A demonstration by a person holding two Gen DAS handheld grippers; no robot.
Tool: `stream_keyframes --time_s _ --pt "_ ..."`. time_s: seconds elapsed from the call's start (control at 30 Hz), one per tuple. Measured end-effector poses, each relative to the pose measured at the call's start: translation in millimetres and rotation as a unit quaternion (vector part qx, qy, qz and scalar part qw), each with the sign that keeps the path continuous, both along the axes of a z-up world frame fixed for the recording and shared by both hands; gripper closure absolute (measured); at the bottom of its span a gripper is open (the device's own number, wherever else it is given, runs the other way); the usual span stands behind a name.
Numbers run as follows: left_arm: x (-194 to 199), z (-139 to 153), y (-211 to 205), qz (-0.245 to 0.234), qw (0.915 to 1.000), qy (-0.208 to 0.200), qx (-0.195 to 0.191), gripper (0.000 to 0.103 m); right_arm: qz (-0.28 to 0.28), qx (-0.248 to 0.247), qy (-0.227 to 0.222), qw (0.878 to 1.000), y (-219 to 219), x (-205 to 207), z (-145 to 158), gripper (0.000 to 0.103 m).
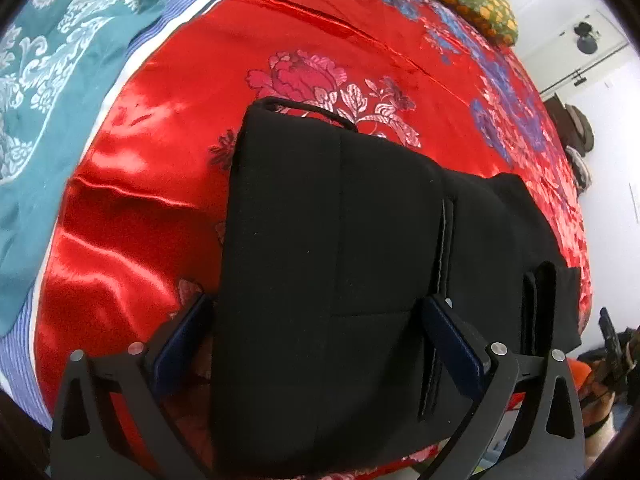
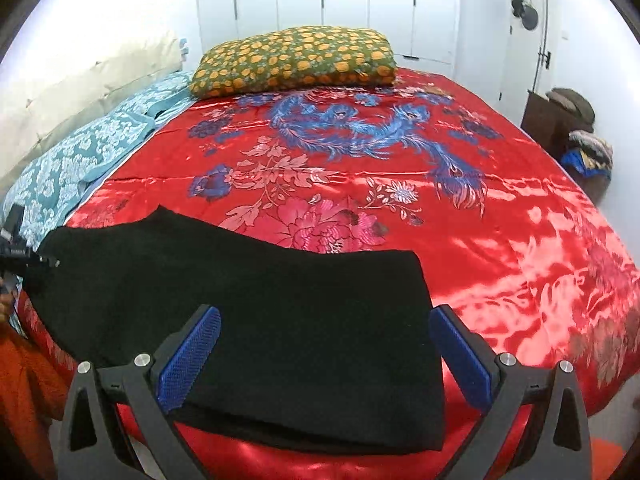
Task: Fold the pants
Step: 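Grasp the trouser end with the left tool and fold it over the stack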
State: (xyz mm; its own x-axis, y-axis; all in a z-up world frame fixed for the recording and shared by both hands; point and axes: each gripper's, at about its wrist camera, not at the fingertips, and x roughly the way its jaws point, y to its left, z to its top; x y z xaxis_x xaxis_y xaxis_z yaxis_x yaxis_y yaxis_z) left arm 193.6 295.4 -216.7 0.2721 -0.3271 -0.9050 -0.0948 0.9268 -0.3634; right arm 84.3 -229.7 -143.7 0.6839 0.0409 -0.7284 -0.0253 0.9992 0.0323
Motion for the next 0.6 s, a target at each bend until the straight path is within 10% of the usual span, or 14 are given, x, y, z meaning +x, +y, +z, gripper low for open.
stream_keyframes --time_s 0.3,0.43,0.6 --pt "10.0 -2.8 3.4 -0.008 0.9997 0.019 -0.017 0.001 0.014 0.014 0.002 1.000 3.4 -0.5 -2.4 0.000" --pt "11.1 9.6 14.4 0.037 0.9964 0.033 -0.068 0.070 0.014 0.018 -0.002 1.000 3.0 -1.2 -1.7 0.000" --pt "-5.6 40.3 10.1 0.081 0.9892 0.008 -0.122 0.083 0.006 0.033 -0.009 0.999 -3.9 -2.1 -0.2 0.000"
